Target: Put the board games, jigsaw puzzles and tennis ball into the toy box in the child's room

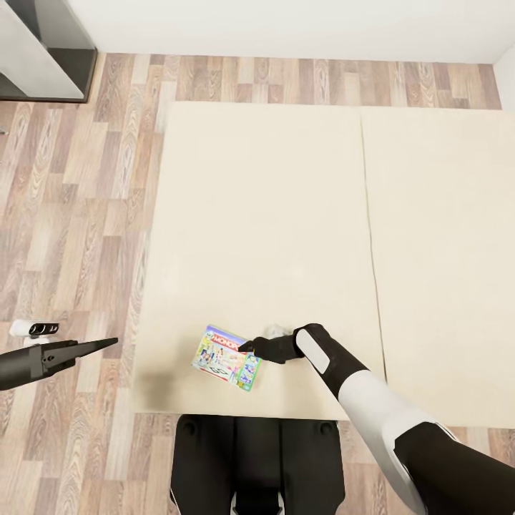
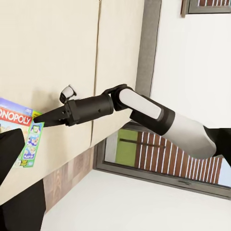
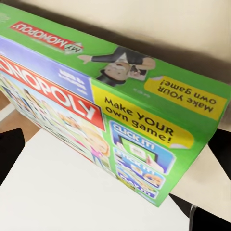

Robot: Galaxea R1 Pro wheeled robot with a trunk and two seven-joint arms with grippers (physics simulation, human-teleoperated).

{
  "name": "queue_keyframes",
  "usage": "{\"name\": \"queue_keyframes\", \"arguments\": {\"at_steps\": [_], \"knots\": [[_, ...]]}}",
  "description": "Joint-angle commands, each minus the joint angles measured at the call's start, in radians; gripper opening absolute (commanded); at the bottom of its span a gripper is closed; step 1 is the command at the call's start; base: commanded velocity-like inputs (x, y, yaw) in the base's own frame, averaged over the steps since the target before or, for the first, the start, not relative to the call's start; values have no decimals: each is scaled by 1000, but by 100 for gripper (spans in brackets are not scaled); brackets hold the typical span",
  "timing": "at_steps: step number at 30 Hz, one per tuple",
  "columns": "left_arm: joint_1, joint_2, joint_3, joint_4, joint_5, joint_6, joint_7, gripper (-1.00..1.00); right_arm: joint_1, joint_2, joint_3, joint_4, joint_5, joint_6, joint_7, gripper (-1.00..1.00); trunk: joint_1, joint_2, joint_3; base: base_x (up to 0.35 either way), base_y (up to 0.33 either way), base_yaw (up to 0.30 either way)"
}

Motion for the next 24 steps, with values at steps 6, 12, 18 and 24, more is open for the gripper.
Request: {"name": "queue_keyframes", "arguments": {"at_steps": [6, 12, 18, 24], "knots": [[0, 0, 0, 0, -1, 11, -4, 100, 0, 0, 1, 0, 11, -1, 7, 100, 1, -1, -1, 0, 59, 0], [0, 0, 0, 0, -1, 11, -4, 100, 0, 0, 1, 0, 11, -1, 7, 100, 1, -1, -1, 0, 173, 0], [0, 0, 0, 0, -1, 11, -4, 100, 0, 0, 1, 0, 11, -1, 8, 100, 1, -1, -1, 0, 62, 0], [0, 0, 0, 0, -1, 11, -4, 100, 0, 0, 1, 0, 11, -1, 8, 100, 1, -1, -1, 0, 93, 0]]}}
